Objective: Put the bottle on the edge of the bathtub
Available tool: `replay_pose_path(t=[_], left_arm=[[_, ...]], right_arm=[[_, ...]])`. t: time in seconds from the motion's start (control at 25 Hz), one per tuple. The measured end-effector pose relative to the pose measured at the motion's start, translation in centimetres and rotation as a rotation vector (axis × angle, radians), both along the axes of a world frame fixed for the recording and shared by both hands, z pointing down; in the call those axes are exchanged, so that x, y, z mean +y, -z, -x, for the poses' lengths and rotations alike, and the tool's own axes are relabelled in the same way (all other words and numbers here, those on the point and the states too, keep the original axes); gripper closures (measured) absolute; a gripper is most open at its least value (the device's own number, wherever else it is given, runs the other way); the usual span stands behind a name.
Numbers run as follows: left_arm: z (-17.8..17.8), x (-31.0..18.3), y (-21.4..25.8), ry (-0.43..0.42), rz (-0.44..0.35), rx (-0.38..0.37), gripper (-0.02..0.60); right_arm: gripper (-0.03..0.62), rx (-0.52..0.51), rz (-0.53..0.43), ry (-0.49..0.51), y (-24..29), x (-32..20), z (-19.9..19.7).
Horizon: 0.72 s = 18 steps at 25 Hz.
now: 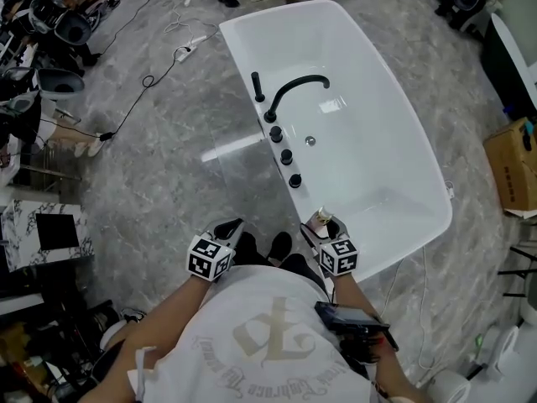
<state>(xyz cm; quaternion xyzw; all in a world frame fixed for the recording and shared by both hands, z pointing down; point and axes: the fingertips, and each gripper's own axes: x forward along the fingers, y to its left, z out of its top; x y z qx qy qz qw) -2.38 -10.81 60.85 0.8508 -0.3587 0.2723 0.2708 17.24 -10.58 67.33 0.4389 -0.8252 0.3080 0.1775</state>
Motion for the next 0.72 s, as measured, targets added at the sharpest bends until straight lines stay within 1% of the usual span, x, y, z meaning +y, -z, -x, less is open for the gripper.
replay_pose_path(t=[0.2, 0.36, 0.52, 0.72], left_arm=[[-0.1, -0.5, -0.5, -0.010, 0.009, 0.015, 0.565], [-0.4, -0.8, -0.6, -0.047, 0.027, 0.014, 0.565], [-1.0, -2.0, -0.6, -0.080, 0.025, 0.004, 0.565], [-0.6, -1.8, -1.5, -0.082, 0.049, -0.001, 0.565]], right_arm=[[0.293, 0.020, 0.007, 0.000, -0.5, -0.5, 0.5], [0.293, 0.037, 0.022, -0.030, -0.9, -0.7, 0.3], [0.293, 0.049, 0.032, -0.046, -1.7, -1.6, -0.2], [0.293, 0.098, 0.056, -0.035, -4.0, -1.8, 0.1]])
